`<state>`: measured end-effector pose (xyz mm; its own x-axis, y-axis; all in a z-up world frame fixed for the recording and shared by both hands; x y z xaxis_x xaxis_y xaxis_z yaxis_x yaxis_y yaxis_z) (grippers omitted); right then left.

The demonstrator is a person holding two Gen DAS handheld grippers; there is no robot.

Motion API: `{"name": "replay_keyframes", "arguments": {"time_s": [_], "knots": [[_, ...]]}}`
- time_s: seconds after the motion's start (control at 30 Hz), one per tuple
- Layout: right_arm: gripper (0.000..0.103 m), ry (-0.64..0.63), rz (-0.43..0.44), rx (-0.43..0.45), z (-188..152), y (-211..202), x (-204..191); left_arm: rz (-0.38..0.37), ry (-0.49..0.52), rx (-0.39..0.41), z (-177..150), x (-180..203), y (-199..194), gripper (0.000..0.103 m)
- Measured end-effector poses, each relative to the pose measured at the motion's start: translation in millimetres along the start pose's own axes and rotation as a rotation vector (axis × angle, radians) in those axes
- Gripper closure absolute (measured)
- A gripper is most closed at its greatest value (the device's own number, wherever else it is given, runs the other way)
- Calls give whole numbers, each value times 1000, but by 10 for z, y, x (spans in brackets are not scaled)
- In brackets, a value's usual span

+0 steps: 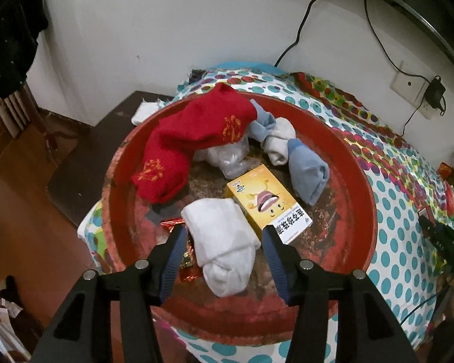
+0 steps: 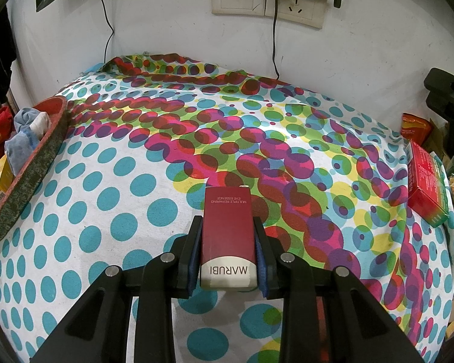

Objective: Organize objects
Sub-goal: 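Open the left gripper to release the white sock and pull back, then carry the red MARUBI box over the tray with the right gripper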

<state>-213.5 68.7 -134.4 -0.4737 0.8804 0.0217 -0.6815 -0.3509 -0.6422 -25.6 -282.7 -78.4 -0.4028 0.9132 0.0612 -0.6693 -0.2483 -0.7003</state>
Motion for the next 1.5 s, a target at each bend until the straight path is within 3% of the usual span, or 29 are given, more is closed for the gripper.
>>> {"name": "replay_keyframes", "arguments": {"time_s": [0.3, 0.7, 0.8, 0.97, 1.2, 1.4, 1.43, 1.47, 1.5], "knots": [[71, 2, -6, -1, -4, 5, 26, -5, 57, 99, -187, 45, -464, 50], [71, 4, -3, -1, 1, 8, 41, 47, 29, 139, -640, -455, -706, 50], [71, 7, 0, -1, 3, 7, 45, 79, 40, 191, -671, -590, -825, 50], [71, 6, -1, -1, 0, 5, 41, 107, -24, 284, -760, -809, -954, 50], [65, 15, -19, -3, -9, 5, 96, 59, -15, 254, -815, -841, -871, 50], [65, 13, -17, -3, -71, -90, 71, 78, -28, 263, -805, -955, -870, 50], [66, 14, -13, -2, -81, -105, 62, 75, -44, 257, -805, -992, -853, 50], [75, 10, -25, 0, -83, -113, 67, 74, -66, 249, -806, -1033, -831, 50], [76, 1, -33, 2, -85, -117, 69, 75, -80, 244, -810, -1060, -821, 50]]}}
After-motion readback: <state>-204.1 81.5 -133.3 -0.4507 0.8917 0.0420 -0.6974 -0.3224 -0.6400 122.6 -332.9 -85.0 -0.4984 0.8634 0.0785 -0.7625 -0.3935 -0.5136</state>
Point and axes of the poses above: each gripper's, at about its wrist camera, not at the fingertips, and y roughly the way its jaws point, x to its right, z to its top, the point moved 3 cm from there along y, roughly the way its jaws point, and after that the axes turned 12 degrees about x, right-handed, at the moved point
